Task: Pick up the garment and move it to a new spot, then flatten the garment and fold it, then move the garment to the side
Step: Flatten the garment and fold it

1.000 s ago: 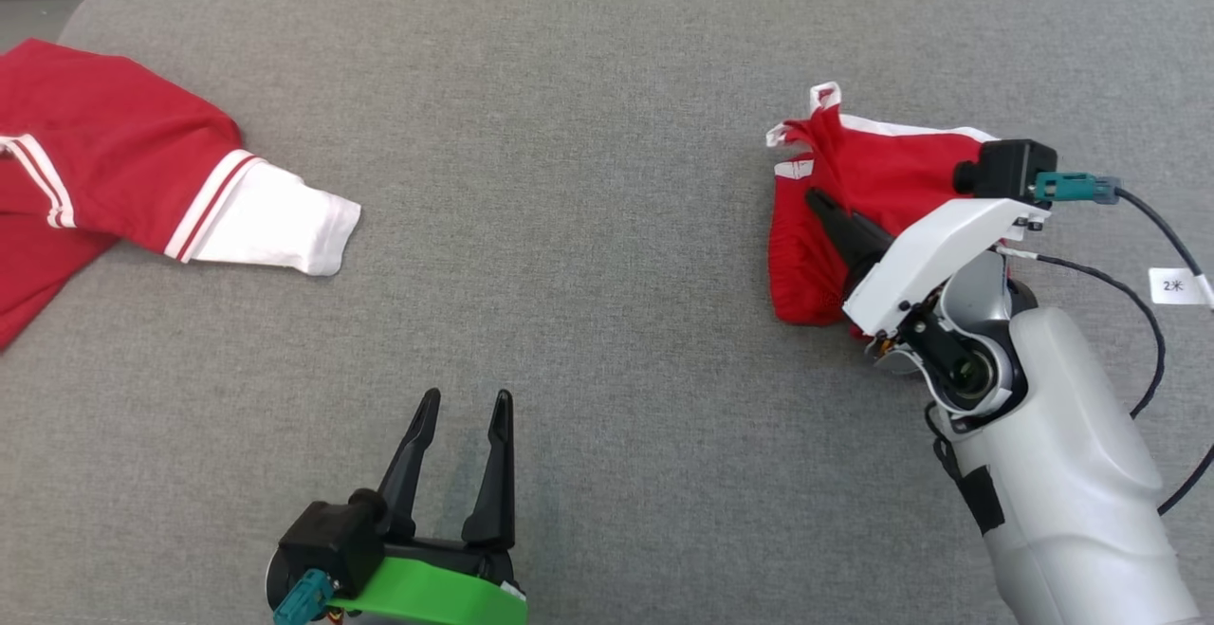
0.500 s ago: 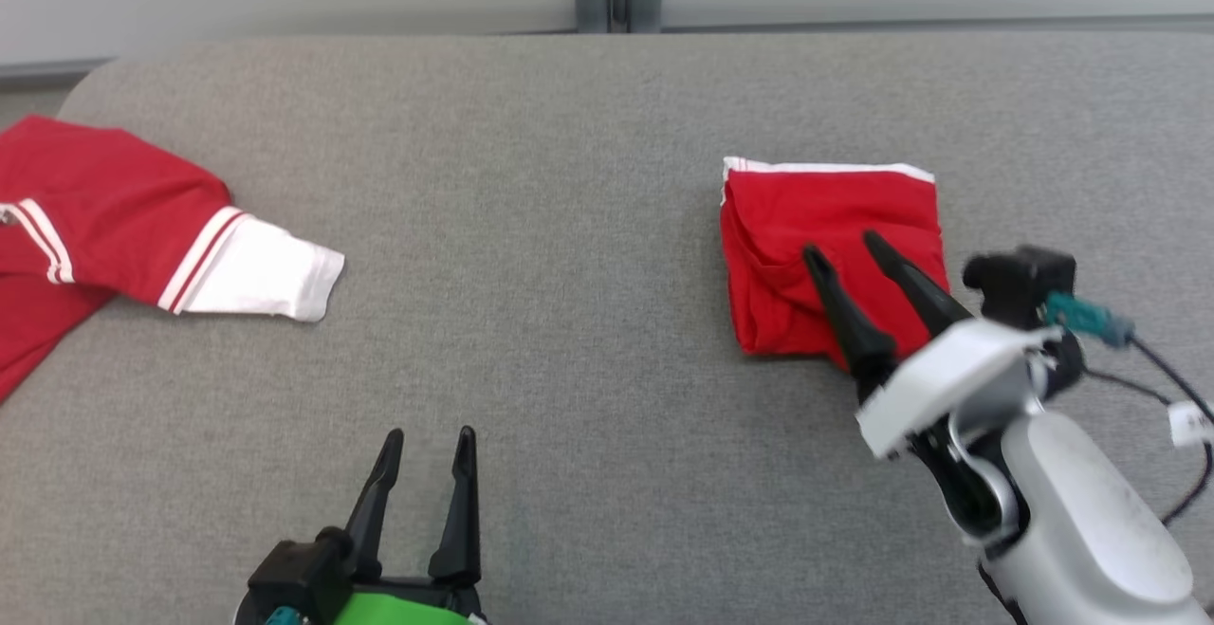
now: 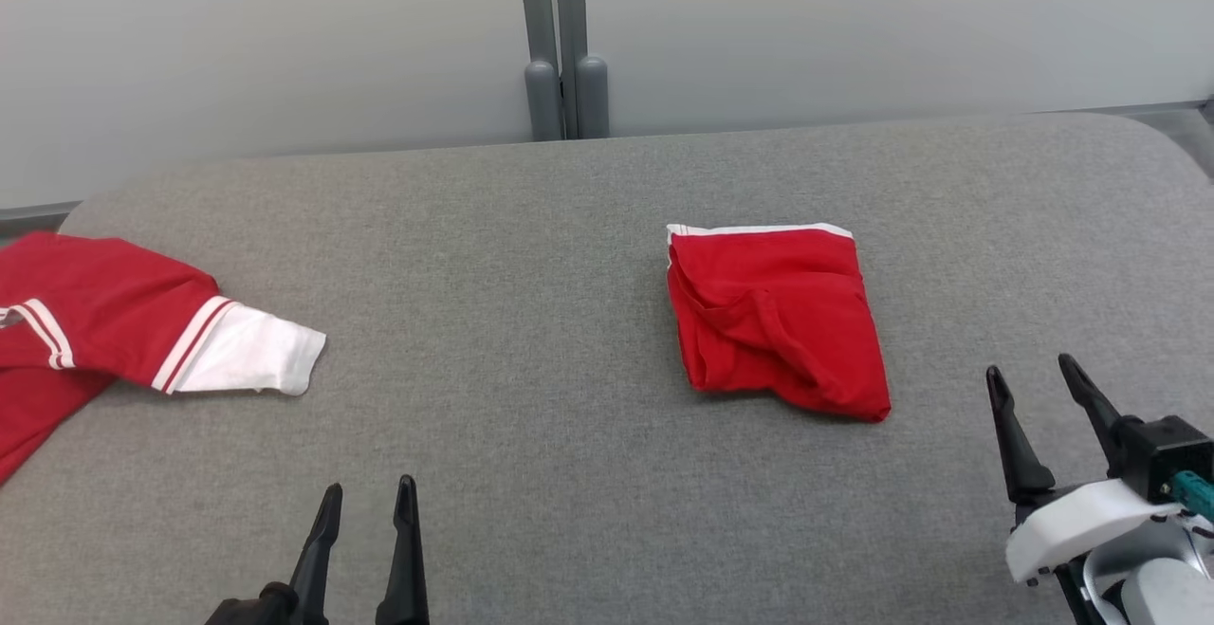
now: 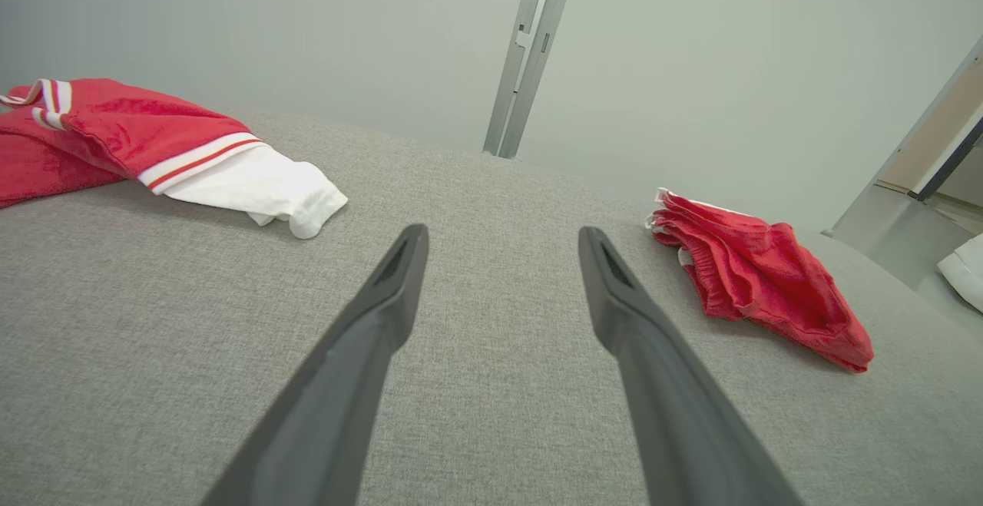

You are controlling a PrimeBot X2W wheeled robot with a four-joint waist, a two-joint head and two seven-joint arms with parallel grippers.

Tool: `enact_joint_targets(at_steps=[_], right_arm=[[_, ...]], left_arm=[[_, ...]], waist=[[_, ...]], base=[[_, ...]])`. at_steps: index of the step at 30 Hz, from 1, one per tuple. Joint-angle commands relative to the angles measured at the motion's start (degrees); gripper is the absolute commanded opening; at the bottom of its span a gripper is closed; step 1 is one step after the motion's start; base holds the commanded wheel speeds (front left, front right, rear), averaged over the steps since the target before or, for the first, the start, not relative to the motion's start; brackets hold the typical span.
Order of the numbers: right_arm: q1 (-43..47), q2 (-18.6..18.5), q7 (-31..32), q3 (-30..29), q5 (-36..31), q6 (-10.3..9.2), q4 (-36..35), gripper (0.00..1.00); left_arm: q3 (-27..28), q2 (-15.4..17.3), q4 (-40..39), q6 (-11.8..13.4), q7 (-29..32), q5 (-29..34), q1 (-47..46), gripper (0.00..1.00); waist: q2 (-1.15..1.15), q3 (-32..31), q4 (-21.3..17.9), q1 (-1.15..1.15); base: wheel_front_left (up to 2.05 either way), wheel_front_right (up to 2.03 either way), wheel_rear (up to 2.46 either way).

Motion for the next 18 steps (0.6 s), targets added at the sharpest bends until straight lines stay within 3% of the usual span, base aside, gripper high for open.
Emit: enact_joint_targets(at_steps=[1,3,4,5,6,13,18], right_arm=[[0.58,0.81,-0.12,-0.02,-0.71,-0.07,0.49,1.0],[-0.53,1.33,-0.14,1.03,-0.53,-0.06,1.97,1.0],[-1.6,1.44,-0.14,1.33,-0.51,-0.07,2.57,0.89],[-4.21,1.88,-0.14,2.46,0.38,-0.07,5.02,0.05],[-6.23,2.09,-0.14,3.43,0.52,-0.07,6.59,0.0],[-18.37,3.03,0.3,9.26,-0.77,-0.07,20.82,0.0],[-23.02,4.65,-0.11,10.26,-0.61,-0.08,27.4,0.0]], left_arm=[[0.2,0.16,-0.04,-0.39,-0.01,0.29,0.52,1.0],[-0.06,0.16,0.1,-0.46,-0.01,0.29,0.04,1.0],[-0.29,0.16,0.14,-0.5,0.0,0.28,-0.28,1.0],[-1.04,0.16,-0.09,-0.65,-0.01,0.4,-1.63,1.0],[-1.43,0.16,-0.24,-0.78,0.0,0.46,-2.47,1.0],[-2.99,0.16,0.02,-0.07,0.0,0.09,-5.11,1.0],[-3.28,0.16,-0.11,0.06,-0.01,0.09,-5.89,1.0]], waist=[[0.0,-0.28,-0.16,0.0],[0.0,0.21,0.45,0.0],[0.0,0.53,0.78,0.0],[0.0,2.39,1.89,0.0],[0.0,3.3,2.56,0.0],[0.0,7.8,7.13,0.0],[0.0,9.12,9.14,0.0]], base=[[0.0,0.0,0.0],[0.0,0.0,0.0],[0.0,0.0,0.0],[0.0,0.0,0.0],[0.0,0.0,0.0],[0.0,0.0,0.0],[0.0,0.0,0.0]])
